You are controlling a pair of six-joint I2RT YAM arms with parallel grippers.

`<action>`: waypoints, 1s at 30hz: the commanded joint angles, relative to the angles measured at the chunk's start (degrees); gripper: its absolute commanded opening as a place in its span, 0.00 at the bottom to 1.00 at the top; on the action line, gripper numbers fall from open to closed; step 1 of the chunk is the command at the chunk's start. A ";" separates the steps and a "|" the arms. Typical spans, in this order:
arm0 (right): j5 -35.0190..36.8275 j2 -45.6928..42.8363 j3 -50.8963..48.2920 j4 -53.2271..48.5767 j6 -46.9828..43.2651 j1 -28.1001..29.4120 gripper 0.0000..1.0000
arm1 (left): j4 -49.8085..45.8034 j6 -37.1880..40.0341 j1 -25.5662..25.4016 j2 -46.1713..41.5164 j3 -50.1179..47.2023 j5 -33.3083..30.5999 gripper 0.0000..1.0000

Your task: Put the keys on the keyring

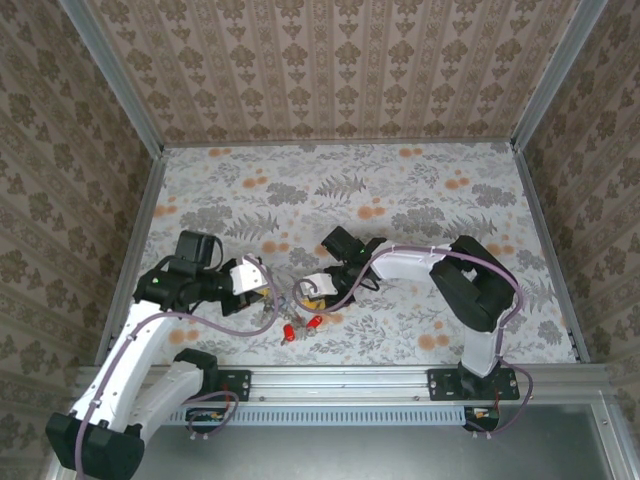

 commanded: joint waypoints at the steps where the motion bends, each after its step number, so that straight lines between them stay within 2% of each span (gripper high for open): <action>1: -2.00 1.39 1.91 -5.89 -2.43 0.18 0.27 | -0.07 1.53 0.87 -1.86 -0.90 2.34 0.00; 10: 0.08 2.21 2.35 -4.53 -0.81 0.44 0.24 | 2.00 0.81 1.02 -1.67 -2.14 3.54 0.00; 15: 1.40 1.13 0.24 0.63 1.33 0.48 0.26 | 2.01 0.68 1.01 -1.40 -1.88 4.00 0.00; 21: 2.34 1.40 0.22 1.73 2.64 0.43 0.26 | 1.92 0.48 1.02 -1.43 -1.73 4.06 0.00; 25: 2.42 1.60 0.56 0.79 2.36 0.45 0.22 | 1.76 0.33 1.03 -1.49 -1.73 4.38 0.00; 30: 2.84 1.73 0.54 -0.65 1.36 0.41 0.26 | 1.73 0.28 1.03 -1.50 -1.81 4.49 0.00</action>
